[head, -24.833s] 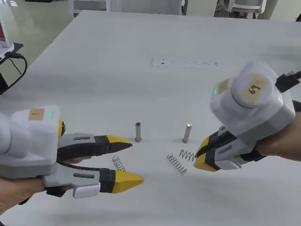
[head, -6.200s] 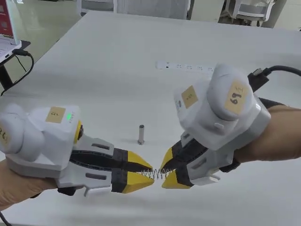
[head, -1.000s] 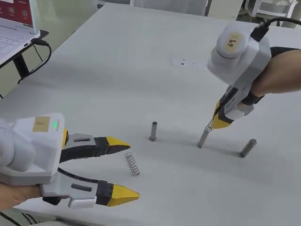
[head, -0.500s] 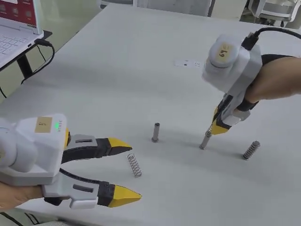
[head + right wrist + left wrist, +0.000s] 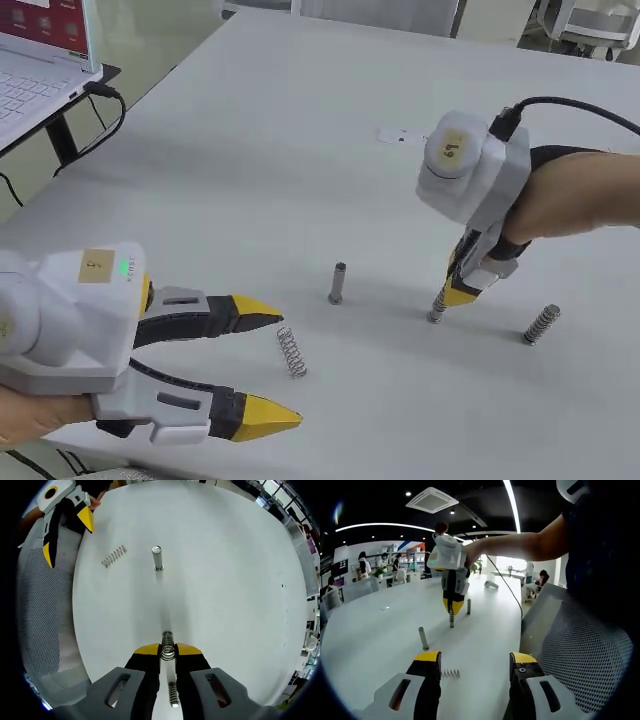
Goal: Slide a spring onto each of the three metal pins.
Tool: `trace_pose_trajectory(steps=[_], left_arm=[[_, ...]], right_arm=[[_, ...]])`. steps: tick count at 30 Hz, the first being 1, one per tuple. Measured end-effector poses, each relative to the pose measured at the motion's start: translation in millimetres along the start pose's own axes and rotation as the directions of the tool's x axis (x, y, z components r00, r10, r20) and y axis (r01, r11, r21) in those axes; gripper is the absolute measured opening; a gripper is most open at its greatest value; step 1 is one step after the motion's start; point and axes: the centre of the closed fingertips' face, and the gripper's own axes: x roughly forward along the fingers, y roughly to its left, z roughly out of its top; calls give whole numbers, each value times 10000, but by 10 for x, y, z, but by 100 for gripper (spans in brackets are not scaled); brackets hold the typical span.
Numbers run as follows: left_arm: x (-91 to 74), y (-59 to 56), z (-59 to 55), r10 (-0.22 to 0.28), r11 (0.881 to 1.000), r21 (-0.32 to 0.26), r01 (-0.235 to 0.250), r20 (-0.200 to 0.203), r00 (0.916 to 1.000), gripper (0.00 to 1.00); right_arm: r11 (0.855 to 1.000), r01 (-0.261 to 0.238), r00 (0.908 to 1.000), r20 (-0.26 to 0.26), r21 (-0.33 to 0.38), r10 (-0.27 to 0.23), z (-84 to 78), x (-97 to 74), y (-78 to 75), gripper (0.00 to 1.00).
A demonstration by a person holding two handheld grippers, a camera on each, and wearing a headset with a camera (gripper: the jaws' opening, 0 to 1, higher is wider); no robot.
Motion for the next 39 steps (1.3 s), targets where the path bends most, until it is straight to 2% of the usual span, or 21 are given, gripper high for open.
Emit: trace_pose_trajectory(steps=[7, 18, 20, 26, 39], left_arm=[[-2, 10, -4, 32, 10000, -4, -32, -7, 10000, 49], [13, 1, 12, 46, 10000, 12, -46, -17, 10000, 49], [11, 2, 10, 39, 10000, 28, -39, -26, 10000, 49], [9, 3, 9, 34, 10000, 31, -34, -5, 10000, 49], [12, 7, 10, 26, 10000, 54, -26, -3, 10000, 50]], right_arm=[[10000, 33, 9999, -135, -62, -34, -11, 75, 22, 8], [9997, 68, 9999, 120, -232, -65, 4, 91, 32, 9], [9996, 87, 9999, 144, -253, -84, -5, 92, 29, 12], [9999, 131, 9994, 326, -61, -129, -39, 95, 18, 17], [9990, 250, 9972, 693, 380, -276, -153, 25, 51, 18]])
